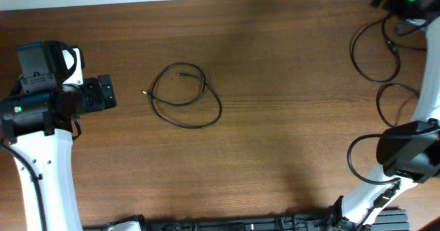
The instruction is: Untangle cables
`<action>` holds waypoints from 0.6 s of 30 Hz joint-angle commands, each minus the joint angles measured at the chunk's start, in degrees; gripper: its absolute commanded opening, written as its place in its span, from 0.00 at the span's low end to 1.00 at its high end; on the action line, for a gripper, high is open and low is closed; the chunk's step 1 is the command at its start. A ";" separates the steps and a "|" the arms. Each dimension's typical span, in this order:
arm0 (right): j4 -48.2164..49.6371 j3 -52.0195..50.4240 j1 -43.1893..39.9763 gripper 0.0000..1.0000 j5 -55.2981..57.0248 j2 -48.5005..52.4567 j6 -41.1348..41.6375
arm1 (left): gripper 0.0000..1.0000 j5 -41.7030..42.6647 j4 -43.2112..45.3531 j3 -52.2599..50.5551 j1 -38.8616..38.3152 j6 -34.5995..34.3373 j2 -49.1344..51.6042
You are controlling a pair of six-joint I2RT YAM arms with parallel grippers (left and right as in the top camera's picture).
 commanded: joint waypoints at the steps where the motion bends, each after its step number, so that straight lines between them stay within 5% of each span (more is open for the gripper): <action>1: -2.69 0.24 5.73 0.99 -5.62 0.15 -5.14 | 0.99 -0.26 0.11 0.15 0.28 0.28 -0.02; 18: -5.95 0.02 36.65 0.99 -4.55 10.10 -7.30 | 0.99 -0.24 0.09 0.15 0.28 0.28 -0.02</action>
